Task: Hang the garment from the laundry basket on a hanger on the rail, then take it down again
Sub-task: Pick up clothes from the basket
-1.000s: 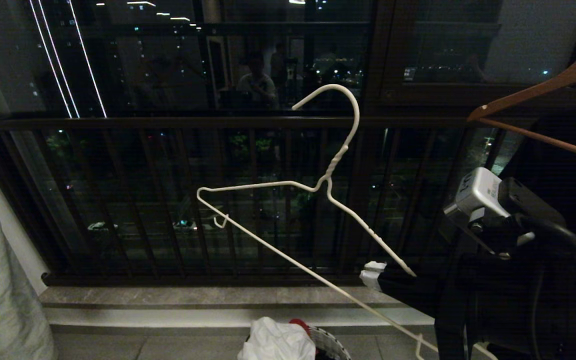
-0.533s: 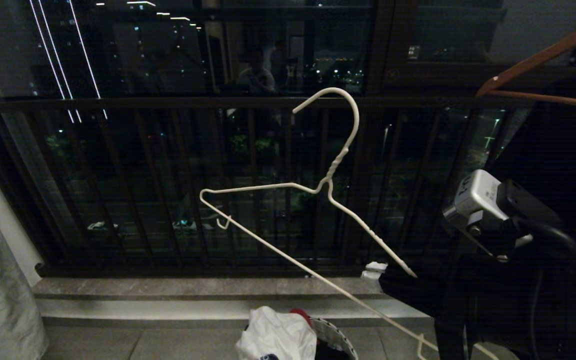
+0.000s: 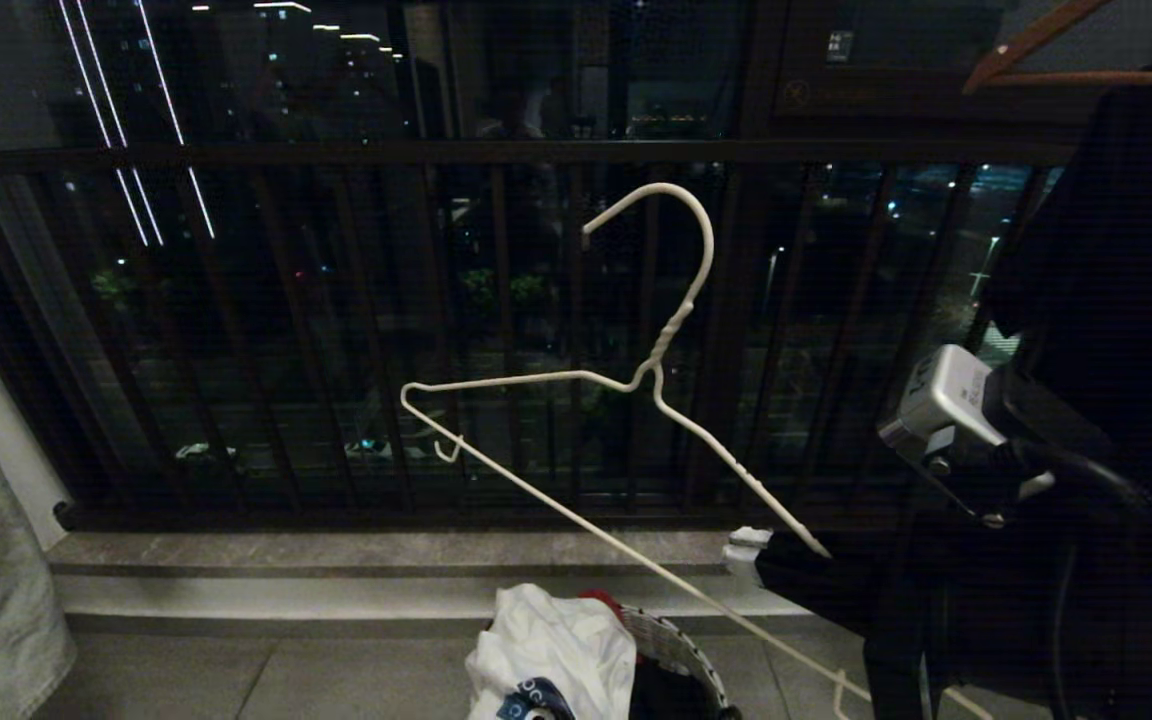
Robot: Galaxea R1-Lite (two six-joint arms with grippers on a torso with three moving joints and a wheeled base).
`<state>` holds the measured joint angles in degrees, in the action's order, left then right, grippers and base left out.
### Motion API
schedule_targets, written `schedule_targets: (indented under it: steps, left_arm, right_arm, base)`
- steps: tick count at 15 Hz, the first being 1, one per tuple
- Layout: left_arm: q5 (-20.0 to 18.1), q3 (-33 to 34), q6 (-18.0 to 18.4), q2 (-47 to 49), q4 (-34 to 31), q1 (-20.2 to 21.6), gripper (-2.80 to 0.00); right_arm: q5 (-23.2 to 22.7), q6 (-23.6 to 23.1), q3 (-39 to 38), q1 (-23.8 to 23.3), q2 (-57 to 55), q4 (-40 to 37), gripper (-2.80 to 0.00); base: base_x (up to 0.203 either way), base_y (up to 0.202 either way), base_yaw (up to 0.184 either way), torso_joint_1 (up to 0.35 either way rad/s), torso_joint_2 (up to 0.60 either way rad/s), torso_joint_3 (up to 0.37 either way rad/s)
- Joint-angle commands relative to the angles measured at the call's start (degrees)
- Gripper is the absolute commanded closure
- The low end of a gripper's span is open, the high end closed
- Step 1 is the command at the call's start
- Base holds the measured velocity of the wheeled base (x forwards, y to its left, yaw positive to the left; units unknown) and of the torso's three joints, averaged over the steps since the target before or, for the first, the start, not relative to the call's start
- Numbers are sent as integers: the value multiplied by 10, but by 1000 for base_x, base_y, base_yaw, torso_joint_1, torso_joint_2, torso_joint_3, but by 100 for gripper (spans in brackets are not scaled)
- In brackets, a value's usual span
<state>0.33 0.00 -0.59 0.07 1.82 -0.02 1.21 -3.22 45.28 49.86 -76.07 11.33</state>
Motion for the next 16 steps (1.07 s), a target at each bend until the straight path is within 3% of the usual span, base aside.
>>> schedule_targets:
  steps: [1, 16]
  left_arm:
    - [0, 6, 0, 0, 0, 0, 0]
    - [0, 6, 0, 0, 0, 0, 0]
  right_arm:
    - [0, 0, 0, -1, -4, 1, 0]
    - [-1, -1, 0, -4, 0, 2, 0]
  base:
    - [0, 0, 0, -176, 500, 313]
    - [0, 0, 0, -109, 444, 330]
